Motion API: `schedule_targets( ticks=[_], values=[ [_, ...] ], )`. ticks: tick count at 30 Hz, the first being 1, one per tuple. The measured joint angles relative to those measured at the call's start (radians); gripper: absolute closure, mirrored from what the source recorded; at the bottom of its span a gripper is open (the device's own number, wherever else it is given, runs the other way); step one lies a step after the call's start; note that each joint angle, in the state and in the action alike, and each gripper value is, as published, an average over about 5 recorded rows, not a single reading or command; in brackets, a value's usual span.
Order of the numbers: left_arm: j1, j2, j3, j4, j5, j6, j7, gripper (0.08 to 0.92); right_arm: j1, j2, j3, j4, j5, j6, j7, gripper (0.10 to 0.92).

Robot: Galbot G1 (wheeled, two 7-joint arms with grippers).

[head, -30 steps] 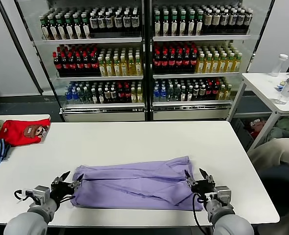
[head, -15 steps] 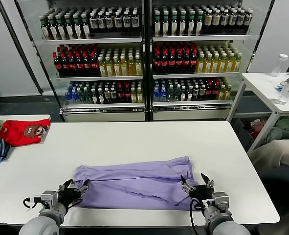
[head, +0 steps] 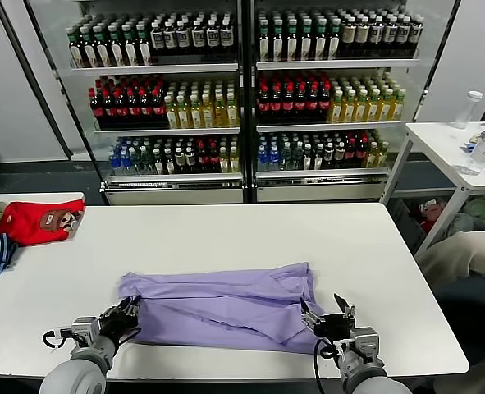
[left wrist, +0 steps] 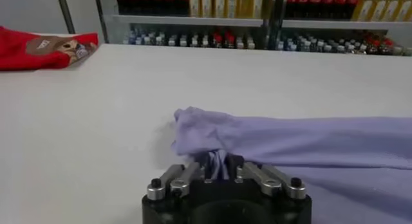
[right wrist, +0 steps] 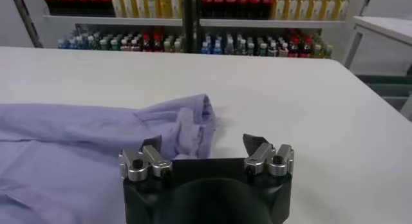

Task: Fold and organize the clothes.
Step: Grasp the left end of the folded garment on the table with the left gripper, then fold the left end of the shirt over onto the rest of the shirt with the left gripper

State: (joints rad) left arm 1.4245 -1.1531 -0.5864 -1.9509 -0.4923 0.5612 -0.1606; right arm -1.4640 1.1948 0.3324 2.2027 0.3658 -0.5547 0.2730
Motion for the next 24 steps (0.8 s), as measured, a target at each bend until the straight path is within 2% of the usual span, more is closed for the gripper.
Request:
schedule_targets(
  ticks=[2, 5, 16, 20, 24],
  values=[
    [0.007, 0.003, -0.014, -0.010, 0.025, -0.003, -0.003, 0.843, 0.001, 0.001, 0.000, 0.001, -0.002, 0.000, 0.000, 0.203],
    [0.021, 0.015, -0.051, -0.029, 0.068, -0.010, -0.005, 0.881, 0.003, 0.005, -0.002, -0.001, -0.004, 0.001, 0.000, 0.203],
    [0.062, 0.072, -0.253, -0.087, 0.194, -0.030, 0.011, 0.883, -0.003, 0.013, 0.004, 0.000, -0.014, 0.003, -0.001, 0.203],
    [0.069, 0.064, -0.254, -0.140, 0.223, -0.023, 0.016, 0.883, -0.010, 0.013, 0.014, 0.006, -0.015, 0.003, 0.000, 0.203],
    [0.070, 0.036, -0.183, -0.204, 0.245, -0.013, 0.018, 0.883, -0.008, 0.012, 0.017, 0.011, -0.017, 0.002, 0.002, 0.203]
  ],
)
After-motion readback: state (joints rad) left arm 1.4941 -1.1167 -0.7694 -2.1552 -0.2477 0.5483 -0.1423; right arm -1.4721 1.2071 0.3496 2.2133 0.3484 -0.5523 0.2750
